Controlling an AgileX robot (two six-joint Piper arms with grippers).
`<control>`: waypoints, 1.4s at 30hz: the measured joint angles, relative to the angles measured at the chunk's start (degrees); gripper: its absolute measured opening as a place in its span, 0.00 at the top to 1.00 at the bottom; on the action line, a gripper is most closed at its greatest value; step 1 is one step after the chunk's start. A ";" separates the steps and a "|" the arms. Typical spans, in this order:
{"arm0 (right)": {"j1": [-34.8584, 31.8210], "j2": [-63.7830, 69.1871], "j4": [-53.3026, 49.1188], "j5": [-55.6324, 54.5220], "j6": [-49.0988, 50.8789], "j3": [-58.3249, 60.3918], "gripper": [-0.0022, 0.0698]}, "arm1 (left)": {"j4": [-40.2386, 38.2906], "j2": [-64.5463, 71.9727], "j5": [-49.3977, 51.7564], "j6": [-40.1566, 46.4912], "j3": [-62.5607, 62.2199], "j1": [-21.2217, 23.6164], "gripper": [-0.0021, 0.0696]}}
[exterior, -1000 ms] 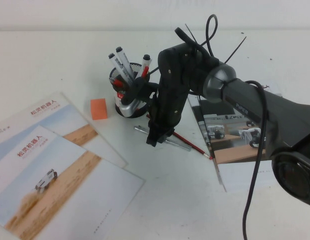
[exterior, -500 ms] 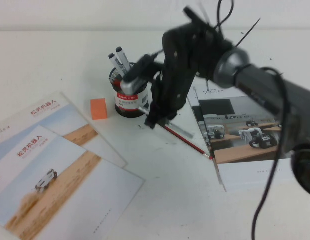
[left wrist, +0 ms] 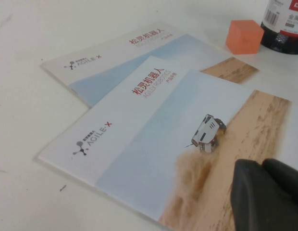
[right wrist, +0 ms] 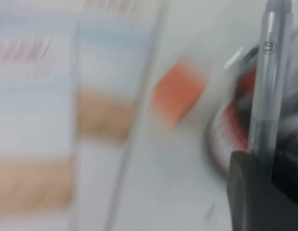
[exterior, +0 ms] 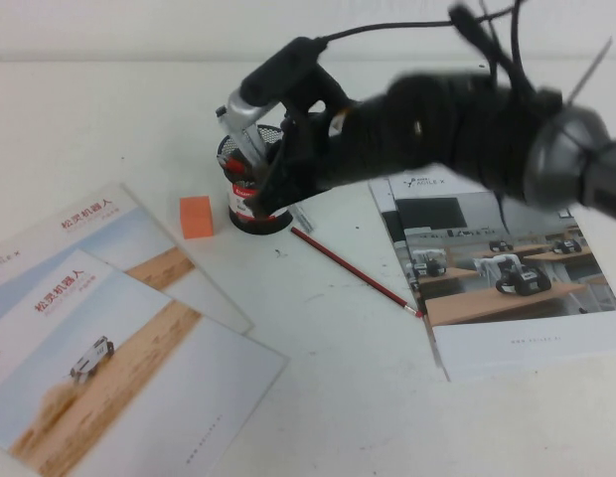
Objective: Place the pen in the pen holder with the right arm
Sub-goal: Place the pen onto the pen holder
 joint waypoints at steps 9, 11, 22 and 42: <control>-1.38 -0.31 -16.62 -52.89 36.95 15.94 0.90 | 0.00 0.00 0.00 0.00 0.00 0.00 0.97; -2.35 1.77 -20.28 -61.10 42.62 15.68 0.90 | 0.00 0.00 0.00 0.00 0.00 0.00 0.97; -2.90 13.82 -26.40 -72.23 47.14 8.08 0.90 | 0.00 0.00 0.00 0.00 0.00 0.00 0.97; -2.90 13.66 -27.52 -73.08 47.14 7.19 0.63 | 0.00 0.00 0.00 0.00 0.00 0.00 0.97</control>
